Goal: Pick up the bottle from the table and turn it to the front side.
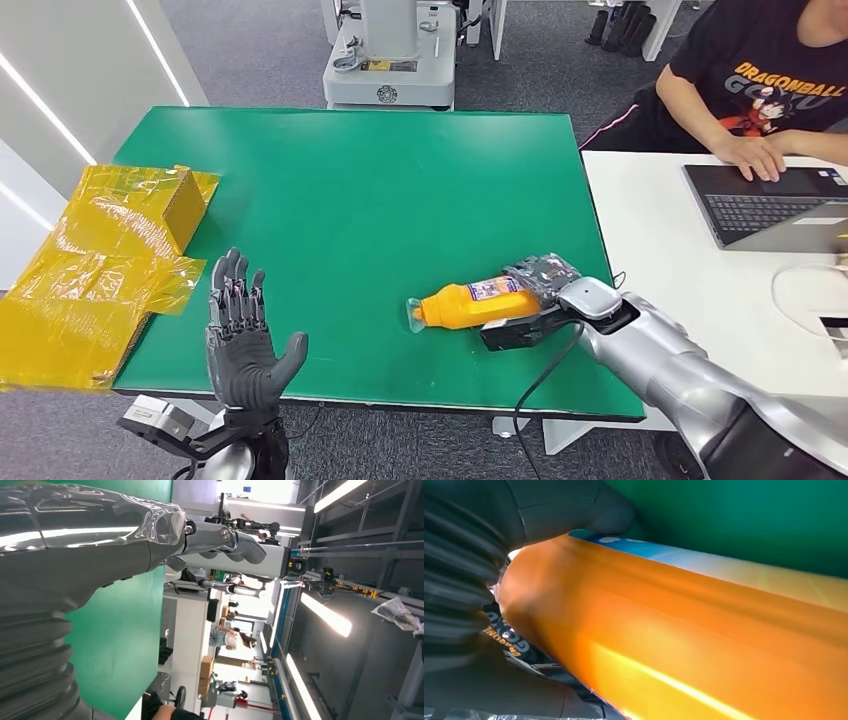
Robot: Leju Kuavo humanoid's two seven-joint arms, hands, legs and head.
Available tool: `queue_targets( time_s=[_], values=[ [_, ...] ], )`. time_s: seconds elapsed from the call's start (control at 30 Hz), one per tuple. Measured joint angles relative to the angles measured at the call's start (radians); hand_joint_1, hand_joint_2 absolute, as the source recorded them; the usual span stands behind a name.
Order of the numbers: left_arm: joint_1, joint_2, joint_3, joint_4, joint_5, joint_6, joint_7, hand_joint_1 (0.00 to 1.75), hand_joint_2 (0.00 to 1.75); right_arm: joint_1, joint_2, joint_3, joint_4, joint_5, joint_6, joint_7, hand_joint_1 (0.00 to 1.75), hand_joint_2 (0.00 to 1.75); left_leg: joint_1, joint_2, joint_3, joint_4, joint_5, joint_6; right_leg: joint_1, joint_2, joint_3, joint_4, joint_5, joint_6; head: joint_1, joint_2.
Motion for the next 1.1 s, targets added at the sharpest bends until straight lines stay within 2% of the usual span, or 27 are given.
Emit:
queue_targets(
  time_s=[0.43, 0.7, 0.97, 1.1],
  values=[
    [0.001, 0.001, -0.010, -0.001, 0.006, 0.021, 0.000, 0.00, 1.75, 0.044, 0.033, -0.082, 0.000, -0.022, -0.109, -0.028, 1.75, 1.75, 0.000, 0.000, 0.000, 0.000, 0.000, 0.000, 0.000, 0.000, 0.000, 0.000, 0.000, 0.000, 0.000, 0.000],
    [0.007, -0.001, -0.010, -0.006, 0.001, 0.037, 0.000, 0.00, 1.75, 0.127, 0.088, -0.199, -0.008, -0.115, -0.309, -0.042, 1.75, 1.75, 0.000, -0.001, -0.003, 0.000, 0.000, 0.000, 0.000, 0.000, -0.003, 0.001, 0.000, 0.000, 0.000, 0.000],
    [0.007, -0.001, -0.010, -0.007, 0.002, 0.044, 0.000, 0.00, 1.75, 0.161, 0.117, -0.288, -0.028, -0.138, -0.369, -0.051, 1.75, 1.75, 0.000, -0.001, -0.005, 0.000, 0.000, 0.000, 0.000, -0.001, -0.005, 0.000, 0.000, 0.000, 0.000, 0.000],
    [0.006, -0.001, -0.010, -0.007, 0.004, 0.055, 0.000, 0.00, 1.75, 0.189, 0.131, -0.329, -0.053, -0.169, -0.473, -0.108, 1.75, 1.75, 0.000, -0.001, -0.005, 0.000, 0.000, 0.000, 0.000, -0.001, -0.005, 0.000, 0.000, 0.000, 0.000, 0.000]
  ],
)
